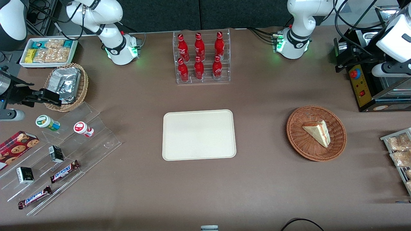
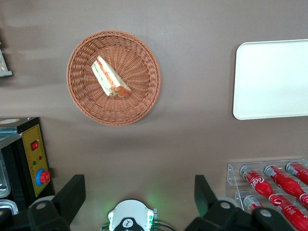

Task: Place sandwich from basket to tray
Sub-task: 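Move the left gripper over the wrapped sandwich in the wicker basket, then lower the open left gripper and close it on the sandwich, then lift the sandwich and carry it with the left gripper over the tray, then lower the sandwich onto the tray and open the left gripper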

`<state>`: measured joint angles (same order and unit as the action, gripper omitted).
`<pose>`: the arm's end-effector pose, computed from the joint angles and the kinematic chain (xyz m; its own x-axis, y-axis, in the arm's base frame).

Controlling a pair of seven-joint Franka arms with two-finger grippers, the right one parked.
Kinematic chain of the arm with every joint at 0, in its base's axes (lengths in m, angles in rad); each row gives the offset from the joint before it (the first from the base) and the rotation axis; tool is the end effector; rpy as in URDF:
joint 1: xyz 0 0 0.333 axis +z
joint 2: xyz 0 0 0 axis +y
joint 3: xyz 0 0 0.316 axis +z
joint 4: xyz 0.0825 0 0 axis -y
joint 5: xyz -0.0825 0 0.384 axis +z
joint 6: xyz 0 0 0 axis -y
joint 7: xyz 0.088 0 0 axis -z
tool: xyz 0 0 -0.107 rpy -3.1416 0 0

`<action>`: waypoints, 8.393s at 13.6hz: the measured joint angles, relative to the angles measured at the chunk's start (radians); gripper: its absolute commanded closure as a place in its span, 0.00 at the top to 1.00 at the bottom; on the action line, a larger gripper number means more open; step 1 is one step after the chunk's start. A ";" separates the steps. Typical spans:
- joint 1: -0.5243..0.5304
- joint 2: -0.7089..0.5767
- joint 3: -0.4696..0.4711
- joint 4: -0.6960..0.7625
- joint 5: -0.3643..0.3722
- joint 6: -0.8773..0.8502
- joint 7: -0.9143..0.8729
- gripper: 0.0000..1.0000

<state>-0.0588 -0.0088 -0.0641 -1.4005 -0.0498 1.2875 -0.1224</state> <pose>0.5145 -0.0701 0.6839 0.9940 -0.0138 -0.1088 -0.0100 -0.9993 0.0354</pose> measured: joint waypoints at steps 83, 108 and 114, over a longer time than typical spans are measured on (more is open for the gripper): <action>0.078 0.187 -0.514 -0.406 0.202 0.603 -0.789 0.16; -0.294 0.844 -0.531 -0.085 0.688 0.850 -1.083 0.75; -0.294 0.843 -0.528 -0.068 0.696 0.850 -1.094 0.99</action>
<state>-0.3525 0.8345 -0.5925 -1.4686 0.6464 2.1372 -1.2163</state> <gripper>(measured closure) 0.317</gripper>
